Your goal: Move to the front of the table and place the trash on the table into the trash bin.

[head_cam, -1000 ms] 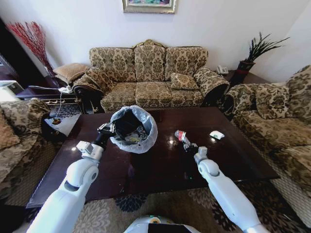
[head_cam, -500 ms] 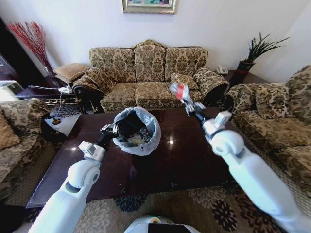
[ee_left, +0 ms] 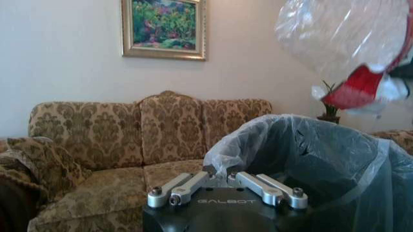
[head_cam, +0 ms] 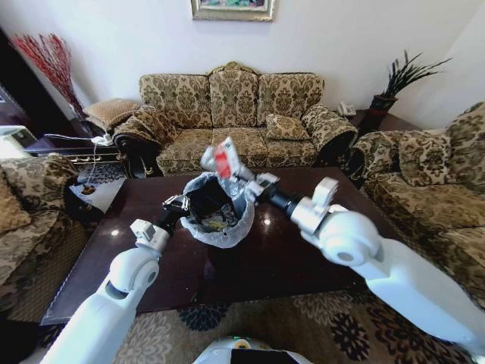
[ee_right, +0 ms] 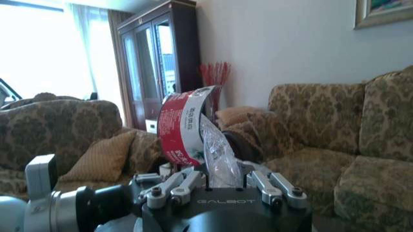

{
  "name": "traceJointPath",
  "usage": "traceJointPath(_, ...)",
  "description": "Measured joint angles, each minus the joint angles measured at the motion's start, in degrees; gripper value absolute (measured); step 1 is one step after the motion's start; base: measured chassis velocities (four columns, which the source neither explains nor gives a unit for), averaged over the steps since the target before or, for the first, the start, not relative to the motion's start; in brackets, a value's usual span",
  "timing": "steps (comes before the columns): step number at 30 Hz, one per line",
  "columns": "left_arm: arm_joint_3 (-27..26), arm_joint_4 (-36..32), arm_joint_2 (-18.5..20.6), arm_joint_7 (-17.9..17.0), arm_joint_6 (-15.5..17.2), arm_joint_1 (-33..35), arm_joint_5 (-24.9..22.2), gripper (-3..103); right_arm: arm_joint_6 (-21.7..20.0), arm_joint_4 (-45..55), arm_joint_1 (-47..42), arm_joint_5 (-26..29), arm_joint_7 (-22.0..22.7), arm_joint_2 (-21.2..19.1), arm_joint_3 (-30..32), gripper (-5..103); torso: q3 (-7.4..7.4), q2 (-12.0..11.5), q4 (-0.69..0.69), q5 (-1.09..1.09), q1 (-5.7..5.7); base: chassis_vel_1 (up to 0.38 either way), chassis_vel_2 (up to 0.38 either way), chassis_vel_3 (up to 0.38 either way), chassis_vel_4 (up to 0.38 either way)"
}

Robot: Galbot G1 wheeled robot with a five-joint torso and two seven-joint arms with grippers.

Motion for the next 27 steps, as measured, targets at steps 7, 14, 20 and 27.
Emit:
traceJointPath(7,-0.57,-0.18,-0.06,-0.03,0.14,0.27,-0.01,4,-1.98,-1.17,1.15,-1.99,1.22,1.28,-2.79,33,0.0,0.0,0.0,0.01,0.0,0.0,0.0,0.0,0.0)
traceJointPath(14,-0.63,-0.18,-0.66,-0.06,0.13,0.29,0.02,4,-1.73,-2.16,2.01,-2.51,1.2,1.23,-2.85,55,0.0,0.0,0.01,0.01,0.0,0.0,0.0,0.0,0.0)
traceJointPath(20,-0.69,-0.31,-0.77,-0.1,0.13,0.5,0.06,4,-0.48,-2.73,2.4,-2.84,1.26,1.03,-0.75,77,0.0,0.0,0.0,0.01,0.0,0.0,0.0,0.0,0.0)
traceJointPath(27,-1.84,-0.72,-1.23,-0.19,0.75,0.8,0.02,4,0.68,-6.24,-0.3,-5.25,4.25,-1.18,8.18,99,0.0,0.0,0.01,0.0,0.0,0.0,0.0,0.0,0.0)
